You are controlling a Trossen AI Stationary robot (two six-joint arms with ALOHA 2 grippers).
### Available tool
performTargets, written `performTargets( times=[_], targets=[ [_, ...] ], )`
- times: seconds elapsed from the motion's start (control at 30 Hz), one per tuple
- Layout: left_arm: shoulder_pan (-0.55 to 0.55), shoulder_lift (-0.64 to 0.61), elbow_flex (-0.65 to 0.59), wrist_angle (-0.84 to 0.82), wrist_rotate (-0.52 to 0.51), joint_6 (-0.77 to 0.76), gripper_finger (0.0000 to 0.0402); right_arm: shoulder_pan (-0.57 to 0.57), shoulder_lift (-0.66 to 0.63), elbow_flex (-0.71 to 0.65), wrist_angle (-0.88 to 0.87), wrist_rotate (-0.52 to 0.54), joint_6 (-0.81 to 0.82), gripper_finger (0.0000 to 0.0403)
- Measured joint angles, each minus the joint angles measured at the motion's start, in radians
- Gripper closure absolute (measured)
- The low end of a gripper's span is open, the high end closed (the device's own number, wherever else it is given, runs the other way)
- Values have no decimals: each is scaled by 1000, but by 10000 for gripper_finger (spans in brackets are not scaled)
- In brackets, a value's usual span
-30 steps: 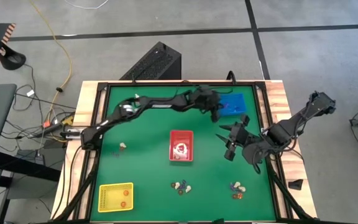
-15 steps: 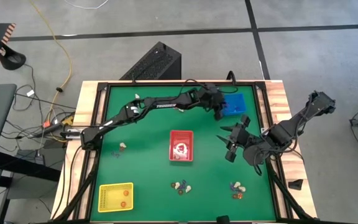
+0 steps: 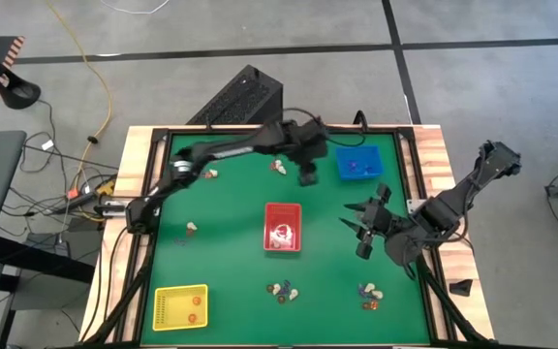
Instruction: Sort Halloween decoration
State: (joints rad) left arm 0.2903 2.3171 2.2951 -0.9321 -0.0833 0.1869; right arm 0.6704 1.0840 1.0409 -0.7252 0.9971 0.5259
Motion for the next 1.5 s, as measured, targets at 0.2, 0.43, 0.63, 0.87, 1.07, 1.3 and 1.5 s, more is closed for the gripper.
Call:
performTargets(
  times=[0.2, 0.43, 0.63, 0.87, 1.07, 1.3, 1.5],
  targets=[
    [-66, -146, -11, -470, -36, -97, 258, 18, 0, 0, 7, -10, 50, 207],
    [-307, -349, -183, -514, -34, -210, 266, 23, 36, 0, 3, -137, 122, 207],
    [-599, -499, -513, -165, 13, -181, 267, 23, 71, 0, 6, -171, 122, 207],
    [-791, -491, -808, 366, 19, -67, 267, 21, 68, 0, 30, -169, 121, 207],
    [-776, -481, -949, 572, -15, -66, 267, 11, 66, 0, 90, -162, 47, 207],
    [-734, -411, -964, 540, 54, -94, 267, -33, 65, 0, 133, -162, -61, 207],
    [-727, -329, -962, 561, 61, -97, 267, -61, 65, 0, 125, -163, -64, 207]
  ],
)
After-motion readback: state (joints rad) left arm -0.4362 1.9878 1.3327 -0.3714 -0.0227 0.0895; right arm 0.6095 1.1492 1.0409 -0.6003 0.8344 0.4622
